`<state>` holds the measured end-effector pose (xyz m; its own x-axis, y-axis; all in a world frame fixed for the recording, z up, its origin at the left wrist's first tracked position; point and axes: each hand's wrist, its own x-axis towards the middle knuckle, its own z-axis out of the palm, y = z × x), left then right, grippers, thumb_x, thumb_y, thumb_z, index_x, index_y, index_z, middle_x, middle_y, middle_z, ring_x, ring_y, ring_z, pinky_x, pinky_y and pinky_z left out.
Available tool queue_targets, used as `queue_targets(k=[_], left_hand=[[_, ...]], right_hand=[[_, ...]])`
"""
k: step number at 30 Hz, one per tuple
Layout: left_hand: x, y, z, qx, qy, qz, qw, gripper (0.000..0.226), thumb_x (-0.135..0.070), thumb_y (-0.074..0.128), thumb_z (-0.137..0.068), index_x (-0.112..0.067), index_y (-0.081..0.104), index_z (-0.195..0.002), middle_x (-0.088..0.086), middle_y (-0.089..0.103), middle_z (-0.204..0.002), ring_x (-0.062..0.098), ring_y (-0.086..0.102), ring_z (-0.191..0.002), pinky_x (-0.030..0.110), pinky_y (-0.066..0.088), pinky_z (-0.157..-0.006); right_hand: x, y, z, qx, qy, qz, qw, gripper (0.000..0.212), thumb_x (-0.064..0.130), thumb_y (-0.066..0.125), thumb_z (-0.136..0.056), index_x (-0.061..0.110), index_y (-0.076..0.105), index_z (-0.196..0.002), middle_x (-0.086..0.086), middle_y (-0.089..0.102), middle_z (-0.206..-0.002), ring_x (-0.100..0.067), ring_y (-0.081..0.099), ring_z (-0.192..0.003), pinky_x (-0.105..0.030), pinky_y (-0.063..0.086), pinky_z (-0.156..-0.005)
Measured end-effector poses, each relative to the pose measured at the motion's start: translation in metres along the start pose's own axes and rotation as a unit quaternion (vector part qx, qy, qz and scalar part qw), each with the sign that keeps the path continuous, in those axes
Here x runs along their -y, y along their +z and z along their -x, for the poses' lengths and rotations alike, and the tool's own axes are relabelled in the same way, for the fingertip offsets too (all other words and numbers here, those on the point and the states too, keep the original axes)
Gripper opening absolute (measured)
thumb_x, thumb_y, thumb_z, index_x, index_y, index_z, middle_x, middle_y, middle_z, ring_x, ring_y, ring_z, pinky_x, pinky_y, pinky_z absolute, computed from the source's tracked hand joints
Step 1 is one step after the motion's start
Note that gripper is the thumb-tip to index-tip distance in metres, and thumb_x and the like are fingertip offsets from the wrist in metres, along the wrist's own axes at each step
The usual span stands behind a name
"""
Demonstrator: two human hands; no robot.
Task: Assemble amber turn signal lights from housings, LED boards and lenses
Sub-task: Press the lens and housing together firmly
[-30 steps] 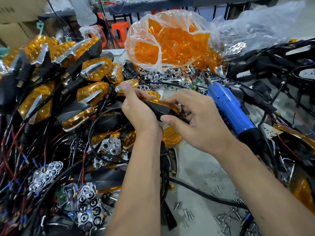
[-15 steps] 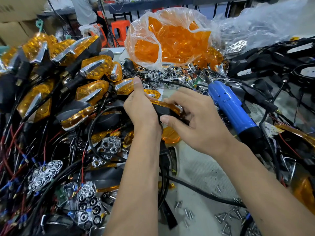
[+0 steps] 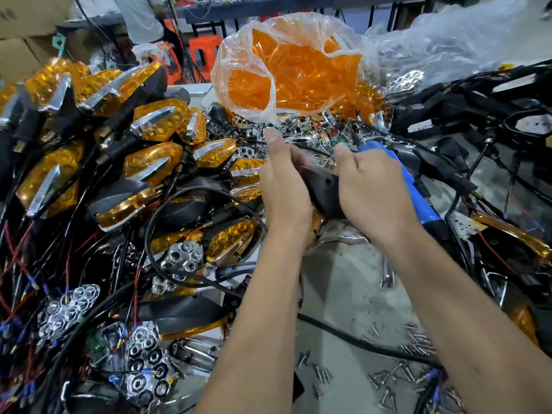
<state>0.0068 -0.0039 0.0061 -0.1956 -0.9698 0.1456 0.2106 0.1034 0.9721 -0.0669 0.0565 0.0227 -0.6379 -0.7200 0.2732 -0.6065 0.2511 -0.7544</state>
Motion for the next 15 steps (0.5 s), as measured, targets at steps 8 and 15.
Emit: queue_targets(k=[8,15], left_hand=[[-0.012,-0.008,0.002,0.136,-0.046,0.321,0.936,0.078,-0.064,0.016,-0.106,-0.016,0.04,-0.049,0.001,0.036,-0.05,0.018,0.04,-0.05,0.027,0.037,-0.051],[-0.02,-0.008,-0.001,0.08,-0.07,0.256,0.961,0.079,-0.063,0.017,-0.107,-0.017,0.033,-0.045,0.002,0.029,-0.045,0.017,0.027,-0.049,0.027,0.027,-0.048]], right_hand=[[-0.002,0.0,0.005,0.173,0.153,-0.16,0.96,0.041,0.012,0.05,-0.098,0.015,0.052,-0.058,0.008,0.048,-0.042,-0.012,0.045,-0.041,-0.021,0.032,-0.039],[0.012,0.009,0.013,0.177,0.17,-0.191,0.95,0.023,0.037,0.047,-0.073,0.023,0.065,-0.068,-0.013,0.066,-0.071,-0.029,0.069,-0.063,-0.042,0.056,-0.056]])
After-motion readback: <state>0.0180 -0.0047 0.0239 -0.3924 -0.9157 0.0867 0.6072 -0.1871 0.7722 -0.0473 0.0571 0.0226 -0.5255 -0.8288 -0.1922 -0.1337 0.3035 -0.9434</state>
